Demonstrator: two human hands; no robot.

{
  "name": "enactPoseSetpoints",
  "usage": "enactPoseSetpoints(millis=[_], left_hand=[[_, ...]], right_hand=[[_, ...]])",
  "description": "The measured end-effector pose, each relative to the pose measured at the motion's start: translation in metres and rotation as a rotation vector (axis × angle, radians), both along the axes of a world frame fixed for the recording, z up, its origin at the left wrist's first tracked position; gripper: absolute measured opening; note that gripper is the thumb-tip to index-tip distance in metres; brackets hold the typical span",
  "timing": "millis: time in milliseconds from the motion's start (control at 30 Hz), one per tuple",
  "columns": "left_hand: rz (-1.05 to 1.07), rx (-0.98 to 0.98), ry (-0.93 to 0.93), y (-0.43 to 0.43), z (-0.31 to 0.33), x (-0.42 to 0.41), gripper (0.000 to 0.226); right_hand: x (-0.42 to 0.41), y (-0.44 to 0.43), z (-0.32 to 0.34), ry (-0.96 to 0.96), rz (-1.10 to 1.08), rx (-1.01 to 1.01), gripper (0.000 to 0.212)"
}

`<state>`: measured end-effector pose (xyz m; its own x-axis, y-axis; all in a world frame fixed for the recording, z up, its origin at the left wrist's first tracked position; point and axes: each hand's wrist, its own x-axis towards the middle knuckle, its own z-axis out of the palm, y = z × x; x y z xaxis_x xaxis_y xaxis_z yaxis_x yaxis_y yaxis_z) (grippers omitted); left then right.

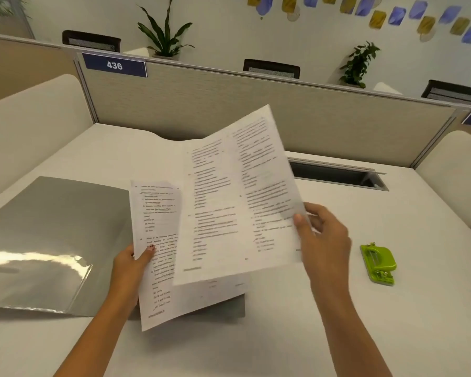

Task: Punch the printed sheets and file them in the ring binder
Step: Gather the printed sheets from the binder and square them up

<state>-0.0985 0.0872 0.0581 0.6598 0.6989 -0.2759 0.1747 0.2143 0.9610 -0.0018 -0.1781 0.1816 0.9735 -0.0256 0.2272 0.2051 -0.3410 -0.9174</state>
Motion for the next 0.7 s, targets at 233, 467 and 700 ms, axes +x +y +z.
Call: enactPoseSetpoints(millis=[233, 467, 700], left_hand=[[-0.126, -0.086, -0.109, -0.020, 0.016, 0.002, 0.024], [-0.153, -0.102, -0.148, -0.033, 0.024, 0.009, 0.022], [-0.215, -0.044, -0.190, -0.054, 0.041, 0.021, 0.026]], right_hand=[[-0.005, 0.018, -0.063, 0.317, 0.110, 0.052, 0.014], [-0.002, 0.018, -0.083, 0.361, 0.145, -0.099, 0.021], [0.008, -0.004, -0.082, 0.599, 0.244, 0.112, 0.038]])
